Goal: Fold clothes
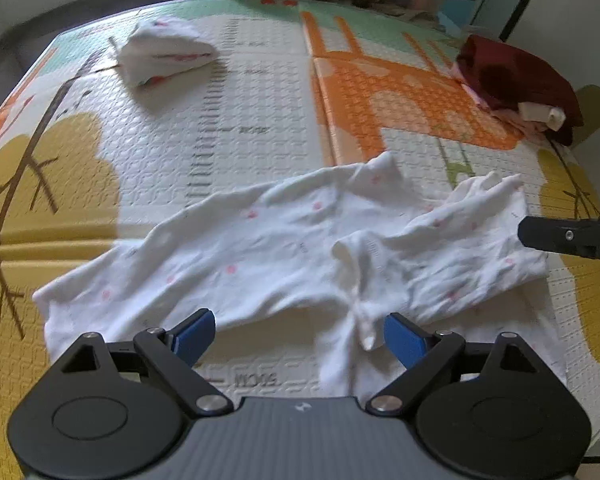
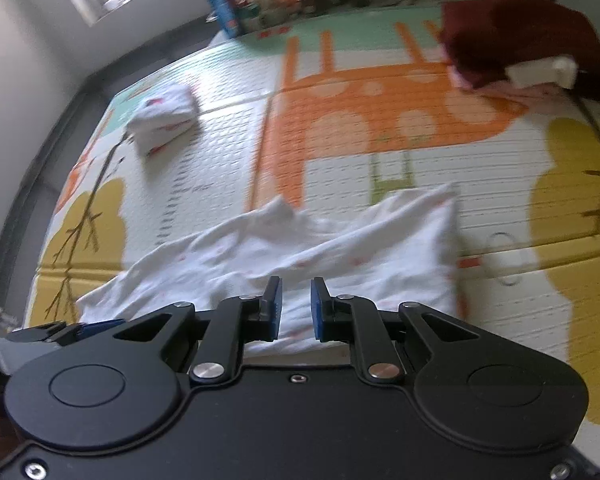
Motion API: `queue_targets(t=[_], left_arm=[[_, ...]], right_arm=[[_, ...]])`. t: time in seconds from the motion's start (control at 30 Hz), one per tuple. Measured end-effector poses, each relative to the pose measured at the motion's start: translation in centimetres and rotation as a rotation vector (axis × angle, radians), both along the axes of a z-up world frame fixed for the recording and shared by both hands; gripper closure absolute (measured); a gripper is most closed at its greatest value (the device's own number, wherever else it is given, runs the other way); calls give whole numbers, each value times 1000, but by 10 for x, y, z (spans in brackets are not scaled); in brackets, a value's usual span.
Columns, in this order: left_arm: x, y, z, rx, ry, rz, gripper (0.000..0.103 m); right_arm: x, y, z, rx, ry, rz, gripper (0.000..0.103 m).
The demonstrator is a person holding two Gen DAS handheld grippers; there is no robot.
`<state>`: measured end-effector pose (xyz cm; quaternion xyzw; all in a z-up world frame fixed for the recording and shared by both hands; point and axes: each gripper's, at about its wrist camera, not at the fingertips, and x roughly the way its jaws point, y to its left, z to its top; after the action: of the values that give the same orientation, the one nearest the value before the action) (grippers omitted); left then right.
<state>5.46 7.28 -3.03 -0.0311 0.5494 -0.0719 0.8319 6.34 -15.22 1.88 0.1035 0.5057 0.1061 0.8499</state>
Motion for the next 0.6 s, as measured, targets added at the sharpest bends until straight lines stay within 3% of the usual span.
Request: queue_targets(t=[0.6], left_arm=[[35,-36,-7,41,-22,-53,10]], right_arm=[[10,-68,-7,-17,12,-160,89]])
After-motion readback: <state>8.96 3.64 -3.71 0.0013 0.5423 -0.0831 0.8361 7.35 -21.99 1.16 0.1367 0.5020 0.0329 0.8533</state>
